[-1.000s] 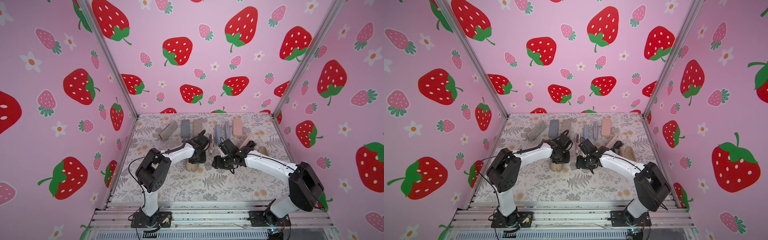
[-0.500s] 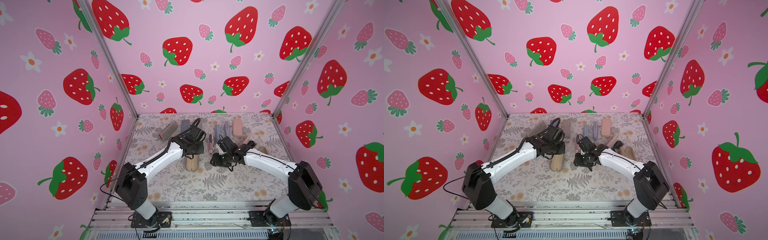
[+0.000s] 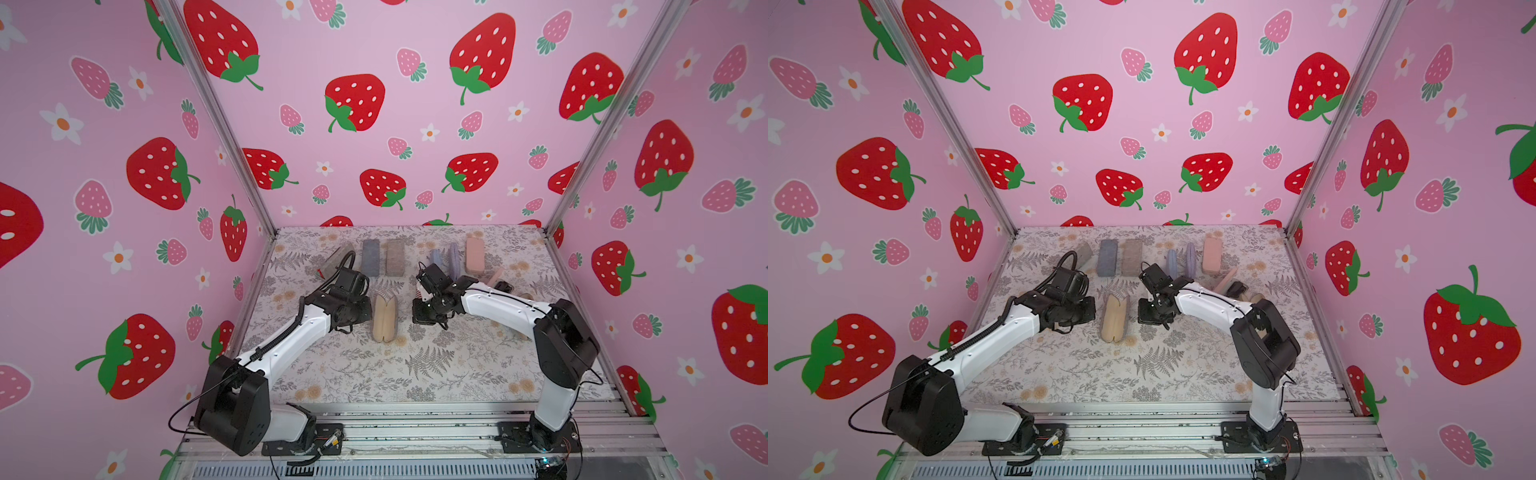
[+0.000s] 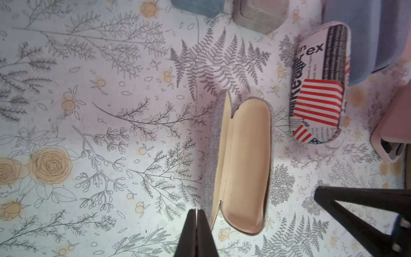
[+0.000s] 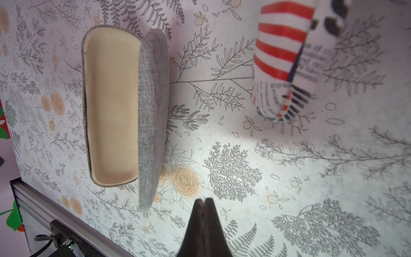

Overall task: Close the glasses case
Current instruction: Place the glasses case at the center of the board, then close the glasses case at the center of the board.

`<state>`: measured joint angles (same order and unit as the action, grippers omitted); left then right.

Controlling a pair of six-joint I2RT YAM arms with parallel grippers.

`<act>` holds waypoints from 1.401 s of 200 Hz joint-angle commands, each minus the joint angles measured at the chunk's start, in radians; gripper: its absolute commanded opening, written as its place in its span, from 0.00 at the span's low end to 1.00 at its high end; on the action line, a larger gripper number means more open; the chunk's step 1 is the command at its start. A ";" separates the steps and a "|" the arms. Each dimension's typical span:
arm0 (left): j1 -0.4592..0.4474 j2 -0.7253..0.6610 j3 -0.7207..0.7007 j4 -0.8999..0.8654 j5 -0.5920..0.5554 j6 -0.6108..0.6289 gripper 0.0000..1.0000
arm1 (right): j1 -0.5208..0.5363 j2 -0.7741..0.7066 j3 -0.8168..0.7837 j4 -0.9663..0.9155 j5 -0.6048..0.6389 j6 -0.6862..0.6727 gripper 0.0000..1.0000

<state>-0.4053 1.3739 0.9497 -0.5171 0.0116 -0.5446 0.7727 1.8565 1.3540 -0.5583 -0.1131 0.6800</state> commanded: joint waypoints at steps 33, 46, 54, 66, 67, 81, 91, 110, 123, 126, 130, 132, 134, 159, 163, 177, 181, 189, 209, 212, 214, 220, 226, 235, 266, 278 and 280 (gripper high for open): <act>0.083 0.049 -0.074 0.106 0.117 0.040 0.00 | 0.007 0.110 0.097 -0.047 -0.028 -0.020 0.00; 0.090 0.081 -0.078 0.125 0.119 0.043 0.00 | 0.007 0.131 0.111 -0.049 -0.029 -0.021 0.00; 0.093 0.102 -0.077 0.135 0.153 0.044 0.00 | 0.008 0.143 0.119 -0.048 -0.032 -0.020 0.00; 0.096 0.136 -0.074 0.153 0.170 0.046 0.00 | 0.008 0.163 0.131 -0.048 -0.036 -0.020 0.00; 0.097 0.140 -0.074 0.154 0.171 0.045 0.00 | 0.008 0.164 0.132 -0.049 -0.036 -0.020 0.00; 0.096 0.177 -0.067 0.175 0.189 0.045 0.00 | 0.011 0.185 0.144 -0.048 -0.040 -0.019 0.01; 0.096 0.205 -0.062 0.186 0.198 0.043 0.00 | 0.011 0.199 0.154 -0.048 -0.043 -0.019 0.01; 0.095 0.253 -0.049 0.201 0.216 0.040 0.00 | 0.015 0.222 0.172 -0.051 -0.049 -0.019 0.01; 0.094 0.277 -0.042 0.213 0.226 0.035 0.00 | 0.016 0.235 0.184 -0.051 -0.053 -0.018 0.02; 0.093 0.281 -0.039 0.214 0.231 0.035 0.00 | 0.017 0.238 0.186 -0.050 -0.053 -0.018 0.02; 0.092 0.289 -0.037 0.216 0.233 0.034 0.00 | 0.017 0.241 0.189 -0.051 -0.054 -0.017 0.02; 0.092 0.291 -0.035 0.218 0.234 0.033 0.00 | 0.017 0.242 0.191 -0.051 -0.055 -0.017 0.02; 0.092 0.294 -0.033 0.218 0.235 0.032 0.00 | 0.019 0.245 0.194 -0.051 -0.057 -0.017 0.02; 0.084 0.324 -0.016 0.229 0.247 0.027 0.00 | 0.022 0.266 0.216 -0.052 -0.062 -0.016 0.03; 0.081 0.328 -0.013 0.229 0.247 0.026 0.00 | 0.023 0.269 0.220 -0.052 -0.063 -0.016 0.03; 0.073 0.340 -0.003 0.229 0.246 0.023 0.00 | 0.027 0.280 0.229 -0.051 -0.068 -0.014 0.03; 0.072 0.344 -0.001 0.229 0.248 0.022 0.00 | 0.028 0.281 0.231 -0.050 -0.069 -0.013 0.03; 0.066 0.349 0.004 0.230 0.249 0.019 0.00 | 0.030 0.285 0.235 -0.051 -0.071 -0.013 0.04; 0.050 0.364 0.022 0.230 0.251 0.013 0.00 | 0.035 0.298 0.250 -0.050 -0.075 -0.011 0.04; 0.046 0.366 0.024 0.229 0.251 0.012 0.00 | 0.036 0.299 0.251 -0.051 -0.076 -0.011 0.04; 0.043 0.367 0.026 0.230 0.250 0.011 0.00 | 0.037 0.300 0.254 -0.051 -0.077 -0.011 0.04; 0.036 0.371 0.034 0.228 0.248 0.010 0.00 | 0.038 0.305 0.259 -0.051 -0.079 -0.011 0.04; 0.029 0.375 0.041 0.224 0.247 0.008 0.00 | 0.040 0.307 0.263 -0.052 -0.079 -0.011 0.04; 0.018 0.381 0.051 0.222 0.242 0.005 0.00 | 0.044 0.311 0.271 -0.054 -0.079 -0.013 0.04; -0.014 0.396 0.088 0.211 0.233 -0.006 0.00 | 0.051 0.313 0.287 -0.058 -0.082 -0.014 0.05; -0.026 0.399 0.103 0.205 0.230 -0.008 0.00 | 0.055 0.313 0.290 -0.058 -0.082 -0.017 0.05; -0.027 0.399 0.105 0.204 0.228 -0.008 0.00 | 0.055 0.313 0.290 -0.057 -0.082 -0.017 0.05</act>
<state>-0.4023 1.7603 0.9958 -0.3038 0.2337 -0.5316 0.8070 2.1582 1.6035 -0.6128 -0.1696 0.6670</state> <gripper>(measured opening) 0.047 0.047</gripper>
